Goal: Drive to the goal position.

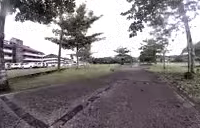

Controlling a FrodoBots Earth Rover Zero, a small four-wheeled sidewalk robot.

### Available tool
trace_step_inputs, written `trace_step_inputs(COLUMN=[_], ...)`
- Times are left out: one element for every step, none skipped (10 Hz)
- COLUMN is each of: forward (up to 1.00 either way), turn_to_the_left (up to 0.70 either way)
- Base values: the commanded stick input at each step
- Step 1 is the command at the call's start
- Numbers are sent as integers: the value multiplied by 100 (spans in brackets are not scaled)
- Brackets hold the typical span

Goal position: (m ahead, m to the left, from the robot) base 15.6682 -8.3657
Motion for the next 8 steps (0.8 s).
trace_step_inputs(forward=[70, 70, 70, 70, 70, 70, 70, 70], turn_to_the_left=[0, 0, 0, -29, -33, -4, 0, 0])
